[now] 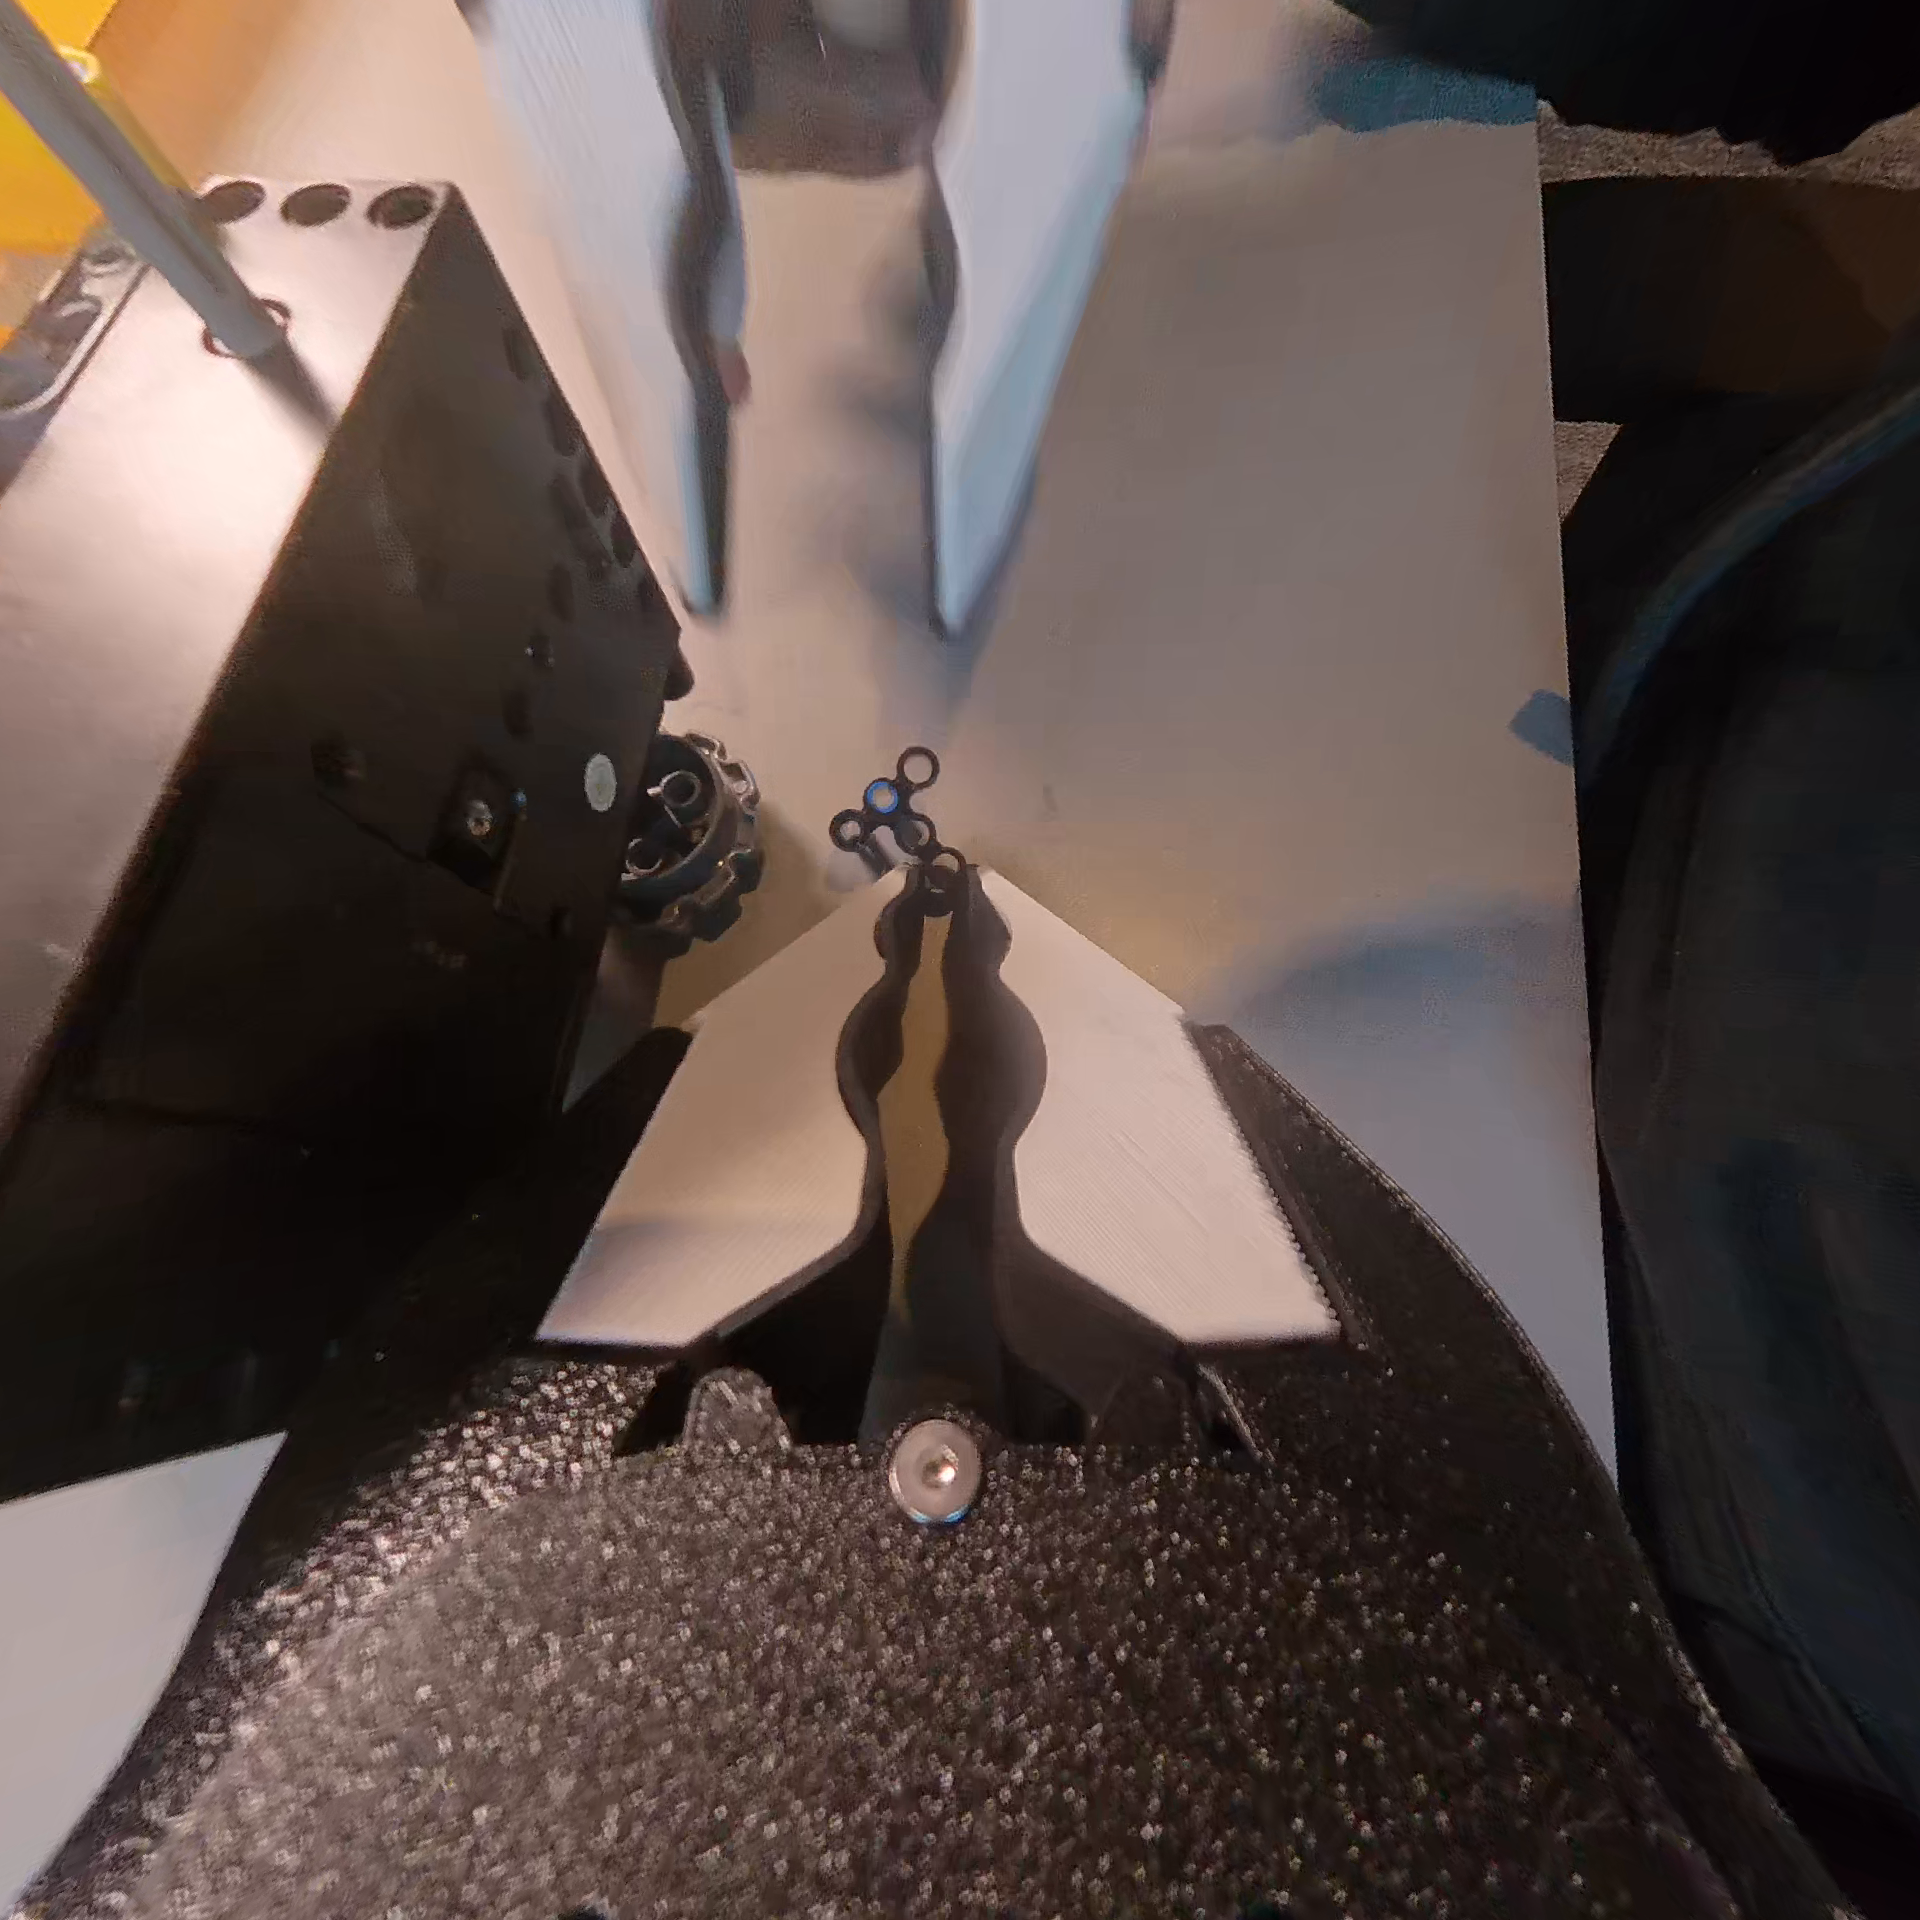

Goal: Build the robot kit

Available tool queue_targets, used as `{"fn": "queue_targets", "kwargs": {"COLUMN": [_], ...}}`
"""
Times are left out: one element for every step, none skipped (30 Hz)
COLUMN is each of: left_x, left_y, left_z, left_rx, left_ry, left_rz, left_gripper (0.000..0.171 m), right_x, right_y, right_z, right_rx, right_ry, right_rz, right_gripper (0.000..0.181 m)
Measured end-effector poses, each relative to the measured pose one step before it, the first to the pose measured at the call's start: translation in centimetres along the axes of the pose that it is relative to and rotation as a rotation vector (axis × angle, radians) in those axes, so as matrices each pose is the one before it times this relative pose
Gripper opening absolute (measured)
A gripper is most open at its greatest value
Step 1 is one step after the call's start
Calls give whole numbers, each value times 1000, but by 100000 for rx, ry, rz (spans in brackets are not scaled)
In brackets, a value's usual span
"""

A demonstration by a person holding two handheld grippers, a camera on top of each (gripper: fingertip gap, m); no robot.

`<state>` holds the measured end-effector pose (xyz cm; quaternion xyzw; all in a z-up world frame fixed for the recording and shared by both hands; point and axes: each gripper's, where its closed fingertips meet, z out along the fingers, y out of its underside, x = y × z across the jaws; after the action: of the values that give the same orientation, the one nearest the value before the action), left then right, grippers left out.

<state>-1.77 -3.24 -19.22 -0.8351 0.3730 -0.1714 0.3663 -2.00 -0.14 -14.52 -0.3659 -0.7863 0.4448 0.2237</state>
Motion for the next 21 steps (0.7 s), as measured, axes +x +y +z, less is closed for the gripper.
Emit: {"fn": "queue_targets", "kwargs": {"left_x": [1, 17, 41, 86, 75, -77, -187, -161, -65, 88, 90, -109, -278, -429, -628, -779, -804, -773, -567, -312, -192], "left_y": [10, 12, -7, -2, 2, 32, 57, -62, -249, -444, -559, -553, -510, -471, -420, -343, -274, -320, -452, -602, -597], "left_z": [-28, -15, -10, -17, -40, -92, -179, -303, -459, -580, -672, -722, -770, -798, -821, -816, -772, -721, -630, -512, -405], "left_rx": [15, 23, 35, 62, 112, 151, 478, 1501, 2902, 4209, 4926, 4910, 4681, 4587, 4331, 3675, 3155, 3295, 3867, 4348, 3912], "left_ry": [-33, 35, 180, 403, 231, -839, -1634, -1548, -956, 104, 124, -930, -1833, -2770, -3855, -4368, -4204, -3663, -2186, -402, 319], "left_rz": [-459, -455, -311, -108, -52, -67, 1, -56, -262, -488, -973, -1593, -1581, -1146, -987, -1247, -1450, -1673, -2376, -2963, -2526], "left_gripper": [4, 5, 5, 7, 9, 14, 19, 21, 22, 22, 21, 20, 20, 20, 19, 19, 19, 18, 18, 18, 17], "right_x": [1345, 1855, 1836, 1295, 949, 1275, 1649, 1658, 1455, 1276, 1105, 954, 697, 590, 322, 344, 207, 71, 42, 6, 126], "right_y": [-949, -967, -867, -790, -792, -750, -546, -276, -77, 167, 313, 236, 206, 243, 253, 221, 196, 211, 210, 140, 177], "right_z": [-1418, -1245, -955, -656, -440, -223, 39, 356, 659, 941, 1157, 1255, 1319, 1344, 1342, 1282, 1202, 1118, 1021, 945, 852], "right_rx": [6073, 5379, 4131, 3212, 3117, 2629, 1272, -380, -1416, -2893, -3904, -3346, -3032, -3305, -3135, -2779, -2522, -2611, -2577, -2202, -2411], "right_ry": [4255, 7130, 6631, 3209, 1629, 4174, 6467, 6545, 5634, 5072, 4734, 4621, 3515, 3134, 1879, 2473, 2133, 1825, 1985, 1749, 2186], "right_rz": [3658, 3486, 3365, 3133, 2627, 2435, 2645, 2364, 1576, 1529, 999, 284, -179, 510, -104, 131, -537, -1213, -1771, -1568, -2067], "right_gripper": [29, 29, 29, 29, 29, 29, 29, 29, 28, 26, 25, 23, 21, 19, 18, 17, 17, 17, 18, 19, 21]}}
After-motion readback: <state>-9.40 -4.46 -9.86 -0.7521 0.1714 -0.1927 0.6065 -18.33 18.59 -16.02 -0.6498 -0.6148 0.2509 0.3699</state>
